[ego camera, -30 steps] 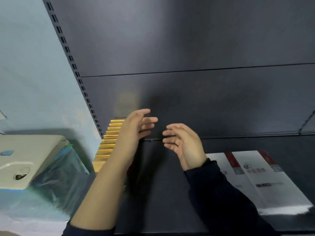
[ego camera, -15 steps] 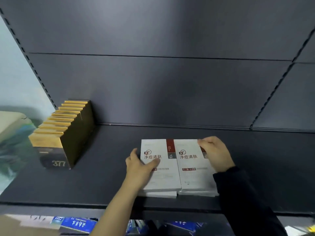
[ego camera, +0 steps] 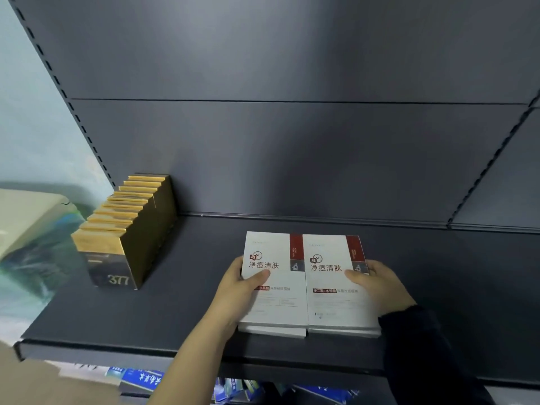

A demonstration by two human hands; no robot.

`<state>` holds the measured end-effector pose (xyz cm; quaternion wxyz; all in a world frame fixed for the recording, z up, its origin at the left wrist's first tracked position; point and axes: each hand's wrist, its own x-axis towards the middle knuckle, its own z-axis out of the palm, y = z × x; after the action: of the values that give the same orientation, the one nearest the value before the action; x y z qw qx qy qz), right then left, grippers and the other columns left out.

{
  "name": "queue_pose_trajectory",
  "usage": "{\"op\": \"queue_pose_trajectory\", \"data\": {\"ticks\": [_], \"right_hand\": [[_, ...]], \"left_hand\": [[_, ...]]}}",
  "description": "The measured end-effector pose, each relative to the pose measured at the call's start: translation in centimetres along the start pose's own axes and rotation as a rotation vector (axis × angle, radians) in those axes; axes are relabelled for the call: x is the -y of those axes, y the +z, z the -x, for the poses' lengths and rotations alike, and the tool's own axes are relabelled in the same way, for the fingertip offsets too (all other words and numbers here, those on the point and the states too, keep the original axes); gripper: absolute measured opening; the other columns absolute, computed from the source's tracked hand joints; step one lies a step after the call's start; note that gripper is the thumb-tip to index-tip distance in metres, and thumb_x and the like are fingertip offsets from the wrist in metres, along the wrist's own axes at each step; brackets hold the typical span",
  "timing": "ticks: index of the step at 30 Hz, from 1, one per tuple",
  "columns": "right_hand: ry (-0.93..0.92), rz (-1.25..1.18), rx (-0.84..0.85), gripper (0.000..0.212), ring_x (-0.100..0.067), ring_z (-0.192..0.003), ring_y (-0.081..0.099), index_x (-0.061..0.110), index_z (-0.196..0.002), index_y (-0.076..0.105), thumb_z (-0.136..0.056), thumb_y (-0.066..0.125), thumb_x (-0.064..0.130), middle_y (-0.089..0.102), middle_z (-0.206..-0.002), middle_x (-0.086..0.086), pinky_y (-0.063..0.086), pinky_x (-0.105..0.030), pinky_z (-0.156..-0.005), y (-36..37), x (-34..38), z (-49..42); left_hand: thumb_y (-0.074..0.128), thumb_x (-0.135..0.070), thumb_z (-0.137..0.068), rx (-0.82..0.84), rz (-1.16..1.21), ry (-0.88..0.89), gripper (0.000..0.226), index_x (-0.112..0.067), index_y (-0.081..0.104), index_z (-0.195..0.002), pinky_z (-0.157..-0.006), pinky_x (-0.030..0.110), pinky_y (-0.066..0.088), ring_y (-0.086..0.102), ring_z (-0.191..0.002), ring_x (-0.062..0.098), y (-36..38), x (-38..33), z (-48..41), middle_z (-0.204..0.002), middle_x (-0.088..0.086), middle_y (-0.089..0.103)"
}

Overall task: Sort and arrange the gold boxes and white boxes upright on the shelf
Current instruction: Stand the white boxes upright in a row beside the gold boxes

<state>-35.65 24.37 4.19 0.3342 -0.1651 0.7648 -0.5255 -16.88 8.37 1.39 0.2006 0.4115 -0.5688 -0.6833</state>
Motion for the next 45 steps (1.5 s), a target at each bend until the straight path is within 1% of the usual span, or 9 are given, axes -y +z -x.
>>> {"op": "queue_pose_trajectory", "data": {"ticks": [11,15,19,24,29,35,39,42,45], "right_hand": [[0.040,-0.017,-0.119,0.010,-0.030,-0.089,0.067,0.008,-0.086,0.071,-0.085,0.062,0.004,0.073,-0.090,-0.008,0.051,-0.045,-0.089,0.6,-0.3,-1.2],[0.101,-0.079,-0.089,0.010,-0.031,-0.078,0.067,0.002,-0.093,0.069,-0.085,0.062,0.003,0.073,-0.085,-0.013,0.052,-0.036,-0.068,0.7,-0.3,-1.4],[0.165,-0.156,-0.037,0.016,-0.033,-0.071,0.071,-0.002,-0.098,0.068,-0.084,0.063,0.005,0.075,-0.085,-0.020,0.055,-0.036,-0.064,0.1,-0.3,-1.4],[0.194,-0.172,-0.018,0.020,-0.036,-0.074,0.072,-0.002,-0.102,0.065,-0.085,0.060,0.005,0.074,-0.090,-0.023,0.056,-0.041,-0.070,0.0,-0.1,-1.2],[0.241,-0.170,-0.043,0.033,-0.044,-0.090,0.068,-0.002,-0.109,0.063,-0.078,0.063,0.009,0.072,-0.097,-0.026,0.052,-0.055,-0.086,0.4,-0.6,-0.8],[0.251,-0.136,-0.065,0.030,-0.042,-0.082,0.070,-0.003,-0.108,0.063,-0.079,0.063,0.007,0.073,-0.092,-0.026,0.053,-0.051,-0.082,0.7,-0.4,-1.0],[0.252,-0.130,-0.062,0.056,-0.044,-0.089,0.069,0.001,-0.106,0.065,-0.054,0.079,0.016,0.073,-0.095,-0.024,0.050,-0.055,-0.089,0.6,-0.5,-0.9],[0.263,-0.140,-0.063,0.034,-0.044,-0.091,0.068,-0.002,-0.112,0.062,-0.079,0.063,0.007,0.072,-0.097,-0.025,0.047,-0.059,-0.094,0.8,-0.5,-0.9],[0.246,-0.141,-0.073,0.023,-0.038,-0.075,0.072,-0.003,-0.106,0.063,-0.086,0.055,0.003,0.074,-0.088,-0.024,0.053,-0.047,-0.080,1.2,-0.2,-1.1]], "left_hand": [[0.070,-0.013,-0.085,0.023,0.122,0.010,0.039,-0.026,0.058,-0.120,-0.079,0.045,0.059,0.074,-0.090,0.022,-3.5,-1.1,-2.3,-0.105,-0.002,0.075],[0.071,-0.019,-0.085,0.008,0.090,0.027,0.037,-0.025,0.057,-0.118,-0.078,0.041,0.059,0.074,-0.088,0.019,-4.5,-1.2,-3.1,-0.102,-0.004,0.075],[0.073,-0.019,-0.083,-0.010,0.134,0.043,0.040,-0.029,0.055,-0.117,-0.072,0.042,0.060,0.075,-0.085,0.020,-6.1,-1.7,-3.9,-0.103,-0.002,0.074],[0.076,-0.016,-0.078,-0.095,0.219,0.159,0.049,-0.031,0.054,-0.120,-0.071,0.041,0.060,0.072,-0.092,0.022,-8.6,-3.7,-6.3,-0.110,0.001,0.070],[0.074,-0.007,-0.079,-0.022,0.218,0.300,0.062,-0.030,0.046,-0.130,-0.070,0.037,0.061,0.070,-0.099,0.021,-10.8,-6.6,-9.6,-0.113,0.000,0.068],[0.070,0.000,-0.081,0.014,0.190,0.314,0.063,-0.026,0.044,-0.132,-0.072,0.036,0.060,0.067,-0.104,0.022,-11.6,-8.1,-13.6,-0.117,0.000,0.066],[0.069,0.007,-0.078,0.033,0.125,0.284,0.068,-0.025,0.040,-0.131,-0.070,0.032,0.060,0.065,-0.106,0.022,-11.6,-7.7,-15.4,-0.116,0.000,0.064],[0.070,0.005,-0.079,0.036,0.040,0.293,0.070,-0.031,0.037,-0.129,-0.076,0.033,0.058,0.063,-0.105,0.019,-11.7,-7.4,-15.8,-0.118,-0.002,0.061],[0.069,-0.004,-0.084,0.055,-0.012,0.325,0.064,-0.035,0.039,-0.132,-0.083,0.037,0.058,0.064,-0.107,0.017,-12.0,-6.7,-15.8,-0.120,-0.005,0.061]]}}
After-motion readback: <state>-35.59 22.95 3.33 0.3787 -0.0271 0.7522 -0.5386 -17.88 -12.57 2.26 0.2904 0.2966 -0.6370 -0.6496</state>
